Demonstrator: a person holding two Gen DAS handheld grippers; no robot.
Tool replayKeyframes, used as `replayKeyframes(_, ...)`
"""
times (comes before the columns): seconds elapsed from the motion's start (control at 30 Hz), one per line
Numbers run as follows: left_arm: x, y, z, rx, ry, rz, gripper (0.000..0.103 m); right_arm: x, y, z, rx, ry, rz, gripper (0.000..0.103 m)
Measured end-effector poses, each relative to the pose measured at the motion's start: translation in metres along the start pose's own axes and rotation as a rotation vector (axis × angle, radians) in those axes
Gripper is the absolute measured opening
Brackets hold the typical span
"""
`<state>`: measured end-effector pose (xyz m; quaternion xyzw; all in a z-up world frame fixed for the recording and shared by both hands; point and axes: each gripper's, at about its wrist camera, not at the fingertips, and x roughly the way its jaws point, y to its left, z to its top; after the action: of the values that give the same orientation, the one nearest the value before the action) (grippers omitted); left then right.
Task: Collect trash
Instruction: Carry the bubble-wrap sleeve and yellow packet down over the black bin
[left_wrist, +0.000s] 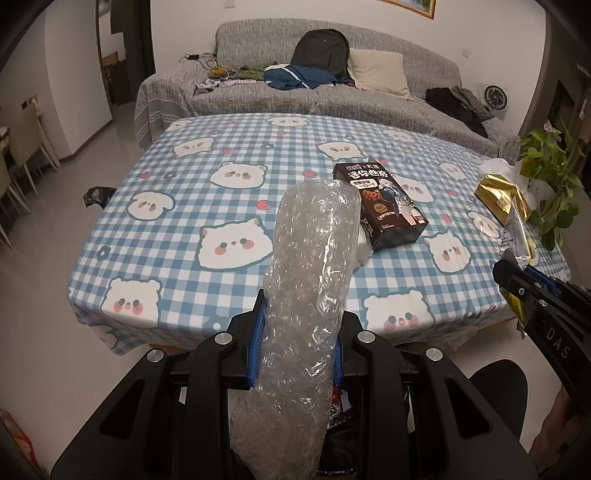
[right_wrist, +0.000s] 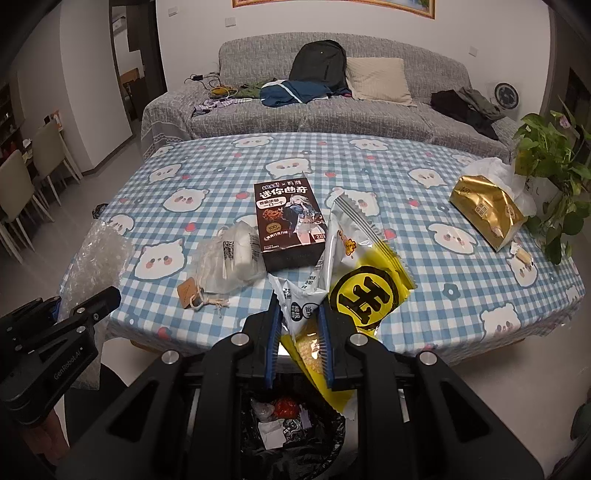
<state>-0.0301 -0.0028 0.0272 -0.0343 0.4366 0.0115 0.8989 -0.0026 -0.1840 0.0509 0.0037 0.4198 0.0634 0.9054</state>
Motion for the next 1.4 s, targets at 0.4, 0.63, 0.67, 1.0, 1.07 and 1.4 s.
replayKeyframes(0.4,0.002,0.003,-0.042,-0.006,0.037,-0.005,0.027,-0.005,0.007,-0.034,0.014,0.027,0.021,0.018)
replayKeyframes(0.63,0.012,0.006,-0.066,-0.010,0.078,0.000,0.027,0.006,0.021,-0.056,-0.002,0.058,0.032,0.018)
replayKeyframes(0.67,0.014,0.007,-0.069,-0.013,0.083,0.001,0.027,0.008,0.022,-0.058,-0.003,0.063,0.032,0.018)
replayKeyframes(1.0,0.032,0.012,-0.094,-0.021,0.126,-0.014,0.027,0.031,0.033,-0.084,-0.009,0.101,0.047,0.018)
replayKeyframes(1.07,0.035,0.013,-0.098,-0.018,0.130,-0.012,0.027,0.037,0.035,-0.089,-0.009,0.115,0.049,0.018)
replayKeyframes(1.4,0.069,0.021,-0.129,-0.034,0.175,-0.013,0.027,0.069,0.034,-0.120,-0.006,0.179,0.046,0.018)
